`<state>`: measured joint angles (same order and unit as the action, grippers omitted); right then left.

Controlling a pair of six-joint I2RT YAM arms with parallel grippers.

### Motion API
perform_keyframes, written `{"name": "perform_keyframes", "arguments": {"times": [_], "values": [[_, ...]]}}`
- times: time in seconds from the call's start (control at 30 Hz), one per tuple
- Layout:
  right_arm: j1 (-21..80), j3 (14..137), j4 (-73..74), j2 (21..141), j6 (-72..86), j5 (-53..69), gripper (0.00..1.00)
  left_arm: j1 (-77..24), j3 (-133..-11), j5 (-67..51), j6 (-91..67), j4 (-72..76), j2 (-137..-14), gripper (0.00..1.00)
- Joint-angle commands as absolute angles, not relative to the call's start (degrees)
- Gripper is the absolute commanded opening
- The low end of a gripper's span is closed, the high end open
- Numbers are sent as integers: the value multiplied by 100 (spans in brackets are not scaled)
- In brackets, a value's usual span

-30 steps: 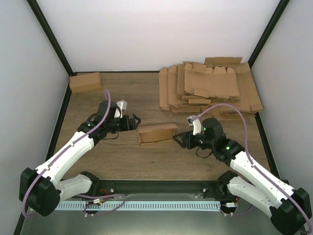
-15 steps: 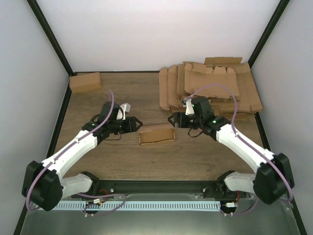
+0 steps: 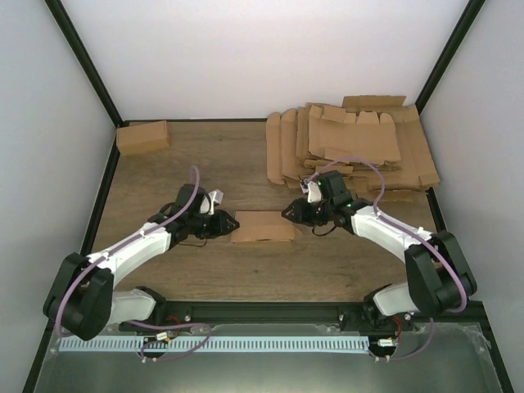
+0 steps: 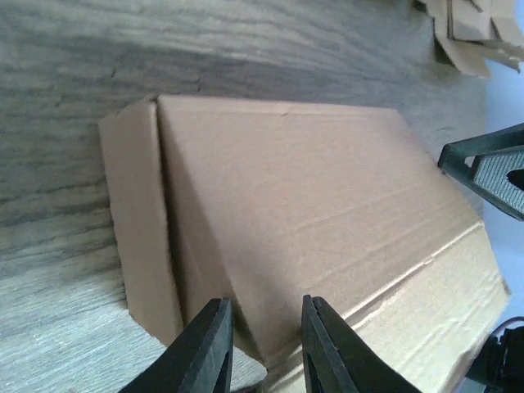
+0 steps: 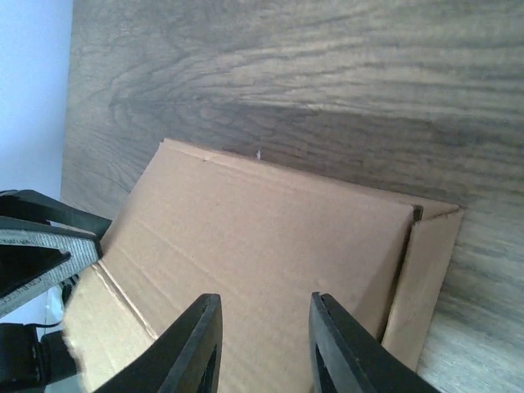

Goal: Fold the paper box

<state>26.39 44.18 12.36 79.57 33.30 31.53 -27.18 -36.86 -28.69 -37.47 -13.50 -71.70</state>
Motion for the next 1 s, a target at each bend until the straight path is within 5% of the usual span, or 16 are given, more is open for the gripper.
{"name": "perform_keyframes", "arguments": {"times": [0.0, 0.47, 0.73, 0.97], "values": [[2636, 4187, 1009, 8070, 3384, 3295, 28, -2714, -3426, -3057, -3767, -930, -7297, 25], [2637, 3510, 652, 8373, 3342, 3179, 19, -2724, -3125, -2813, -3472, -976, -7487, 25], [2639, 3667, 1118, 7610, 2769, 2859, 37, -2722, -3327, -2152, -3326, -1481, -6473, 45], [2601, 4407, 1392, 7636, 1767, 2676, 40, -2722, -3532, -2192, -2951, -1590, -6561, 48]]}}
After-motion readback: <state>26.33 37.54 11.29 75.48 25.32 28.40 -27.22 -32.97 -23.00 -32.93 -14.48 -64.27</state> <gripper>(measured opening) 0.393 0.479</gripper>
